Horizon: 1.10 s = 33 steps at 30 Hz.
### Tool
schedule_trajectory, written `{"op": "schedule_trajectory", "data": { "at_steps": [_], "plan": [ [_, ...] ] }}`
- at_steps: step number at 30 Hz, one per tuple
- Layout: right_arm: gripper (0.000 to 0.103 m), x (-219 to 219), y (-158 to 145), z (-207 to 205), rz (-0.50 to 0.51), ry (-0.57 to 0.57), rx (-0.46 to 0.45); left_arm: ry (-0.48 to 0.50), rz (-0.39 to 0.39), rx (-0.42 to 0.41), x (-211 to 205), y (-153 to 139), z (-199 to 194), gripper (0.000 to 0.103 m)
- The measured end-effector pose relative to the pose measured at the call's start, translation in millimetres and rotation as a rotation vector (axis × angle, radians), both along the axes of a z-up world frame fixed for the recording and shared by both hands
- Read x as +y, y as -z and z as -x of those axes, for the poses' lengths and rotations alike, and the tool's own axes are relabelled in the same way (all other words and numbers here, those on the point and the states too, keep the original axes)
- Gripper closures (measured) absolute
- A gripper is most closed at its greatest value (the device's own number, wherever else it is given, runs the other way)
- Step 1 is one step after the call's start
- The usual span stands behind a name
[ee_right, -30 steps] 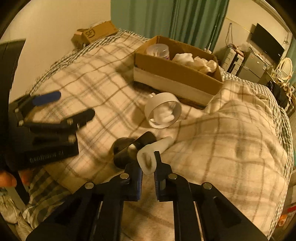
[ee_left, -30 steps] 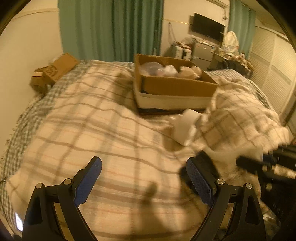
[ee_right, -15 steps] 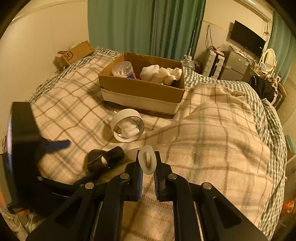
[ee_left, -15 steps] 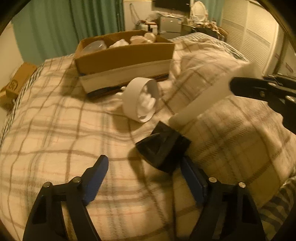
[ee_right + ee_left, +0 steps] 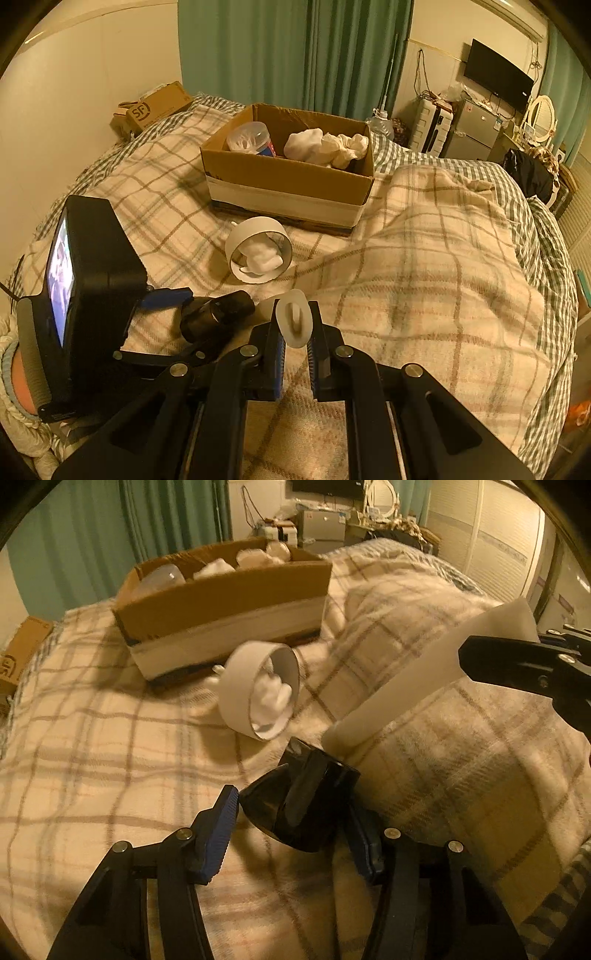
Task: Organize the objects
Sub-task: 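Carry both items into the cardboard box and release them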
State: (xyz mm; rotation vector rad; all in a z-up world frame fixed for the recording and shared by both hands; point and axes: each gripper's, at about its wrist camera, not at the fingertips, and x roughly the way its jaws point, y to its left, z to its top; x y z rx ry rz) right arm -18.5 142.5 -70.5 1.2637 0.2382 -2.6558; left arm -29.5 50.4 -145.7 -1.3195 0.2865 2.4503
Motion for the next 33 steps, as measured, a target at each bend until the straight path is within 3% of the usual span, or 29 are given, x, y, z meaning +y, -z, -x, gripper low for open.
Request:
{"op": "schedule_trajectory", "data": {
  "at_steps": [6,17,26,33],
  "plan": [
    [0.094,-6.6,-23.9,-5.4,-0.015,-0.013,0.054,-0.028,-0.038,0.063,-11.3,-31.3,-7.5,0.047],
    [0.094,-12.4,-100.6,0.6,-0.041,-0.035,0.215,-0.098,-0.087,0.242,-33.7,-113.6,9.4,0.047],
    [0.094,-15.2,-155.8,59.7,-0.03,-0.046,0.327,-0.143,-0.123,0.308,-43.1,-155.1,75.5,0.047],
    [0.094,-22.9,-158.1,138.5,-0.036,-0.049,0.328,-0.177,-0.12,0.316,-45.5,-160.1,146.1,0.047]
  ]
}}
